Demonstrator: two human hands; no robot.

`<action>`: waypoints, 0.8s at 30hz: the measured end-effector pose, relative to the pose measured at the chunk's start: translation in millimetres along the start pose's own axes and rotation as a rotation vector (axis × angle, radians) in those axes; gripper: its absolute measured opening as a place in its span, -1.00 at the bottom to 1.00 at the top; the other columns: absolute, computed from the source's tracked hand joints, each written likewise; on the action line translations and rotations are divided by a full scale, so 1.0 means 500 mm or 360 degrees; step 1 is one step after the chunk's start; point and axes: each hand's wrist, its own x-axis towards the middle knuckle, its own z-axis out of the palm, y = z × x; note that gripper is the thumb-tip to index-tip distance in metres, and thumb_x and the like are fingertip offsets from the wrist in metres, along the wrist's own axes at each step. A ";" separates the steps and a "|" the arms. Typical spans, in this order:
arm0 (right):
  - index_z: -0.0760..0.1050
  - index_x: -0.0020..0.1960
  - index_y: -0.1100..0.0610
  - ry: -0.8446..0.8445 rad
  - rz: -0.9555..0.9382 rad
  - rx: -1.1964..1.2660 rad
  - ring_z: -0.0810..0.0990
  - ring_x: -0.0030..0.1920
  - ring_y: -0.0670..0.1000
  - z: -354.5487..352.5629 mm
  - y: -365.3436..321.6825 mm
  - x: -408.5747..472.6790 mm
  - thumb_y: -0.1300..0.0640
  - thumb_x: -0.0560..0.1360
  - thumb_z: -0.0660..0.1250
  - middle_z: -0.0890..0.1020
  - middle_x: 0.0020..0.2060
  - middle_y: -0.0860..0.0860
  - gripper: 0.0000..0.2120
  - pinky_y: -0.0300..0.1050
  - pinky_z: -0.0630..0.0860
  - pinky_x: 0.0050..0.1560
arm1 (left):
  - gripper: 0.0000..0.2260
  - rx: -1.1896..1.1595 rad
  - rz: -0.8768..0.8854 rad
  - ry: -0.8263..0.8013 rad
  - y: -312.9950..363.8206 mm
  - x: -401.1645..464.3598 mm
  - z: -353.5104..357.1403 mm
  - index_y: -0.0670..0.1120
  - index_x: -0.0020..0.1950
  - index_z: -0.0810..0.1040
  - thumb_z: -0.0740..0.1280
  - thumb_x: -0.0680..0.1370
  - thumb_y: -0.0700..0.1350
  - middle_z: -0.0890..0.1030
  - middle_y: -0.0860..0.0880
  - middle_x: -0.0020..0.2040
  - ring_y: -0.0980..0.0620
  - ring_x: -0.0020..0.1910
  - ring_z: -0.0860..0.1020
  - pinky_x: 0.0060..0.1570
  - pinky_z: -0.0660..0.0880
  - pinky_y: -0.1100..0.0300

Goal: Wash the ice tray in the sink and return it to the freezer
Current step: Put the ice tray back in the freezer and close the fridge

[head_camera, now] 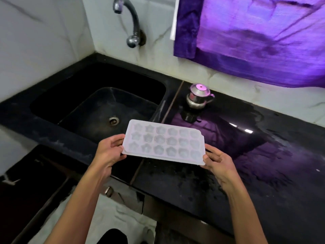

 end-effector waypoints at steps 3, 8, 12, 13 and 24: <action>0.46 0.28 0.19 -0.0183 -0.0021 -0.0026 0.65 -0.08 0.00 0.066 -0.018 0.011 0.39 0.50 0.28 0.65 -0.01 0.09 -0.63 -0.27 0.59 -0.27 | -0.67 -0.0067 0.0029 0.0163 -0.003 -0.022 -0.079 -0.16 0.25 0.50 0.14 0.58 -0.43 0.59 -0.06 0.07 0.07 -0.12 0.54 -0.28 0.47 0.27; 0.50 0.23 0.15 -0.0537 -0.0065 -0.0084 0.67 -0.16 -0.02 0.204 -0.048 0.009 0.41 0.48 0.28 0.67 -0.05 0.09 -0.64 -0.20 0.63 -0.20 | -0.67 -0.0241 0.0080 0.0473 -0.029 -0.080 -0.220 -0.18 0.20 0.52 0.16 0.56 -0.46 0.63 -0.08 -0.01 0.11 -0.15 0.57 -0.26 0.54 0.36; 0.51 0.24 0.13 -0.0806 -0.0078 -0.0116 0.67 -0.12 0.03 0.309 -0.067 -0.014 0.21 0.35 0.48 0.69 -0.06 0.08 -0.53 -0.23 0.61 -0.27 | -0.68 -0.0346 0.0113 0.0665 -0.049 -0.143 -0.315 -0.17 0.17 0.52 0.16 0.55 -0.48 0.62 -0.05 -0.06 0.13 -0.15 0.57 -0.32 0.52 0.45; 0.51 0.23 0.12 -0.0897 -0.0073 -0.0144 0.68 -0.13 0.02 0.350 -0.067 -0.025 0.13 0.26 0.53 0.70 -0.08 0.05 -0.45 -0.24 0.61 -0.27 | -0.68 -0.0380 0.0112 0.0744 -0.059 -0.168 -0.351 -0.17 0.17 0.51 0.16 0.55 -0.48 0.61 -0.07 -0.04 0.12 -0.15 0.57 -0.32 0.53 0.45; 0.50 0.21 0.07 -0.1694 -0.0103 -0.0433 0.64 -0.04 0.01 0.736 -0.018 -0.261 0.38 0.48 0.30 0.66 -0.02 0.05 -0.64 -0.21 0.62 -0.14 | -0.66 -0.0680 0.0041 0.1511 -0.220 -0.472 -0.649 -0.13 0.17 0.54 0.20 0.53 -0.47 0.62 -0.10 0.04 -0.03 0.00 0.57 -0.16 0.56 0.32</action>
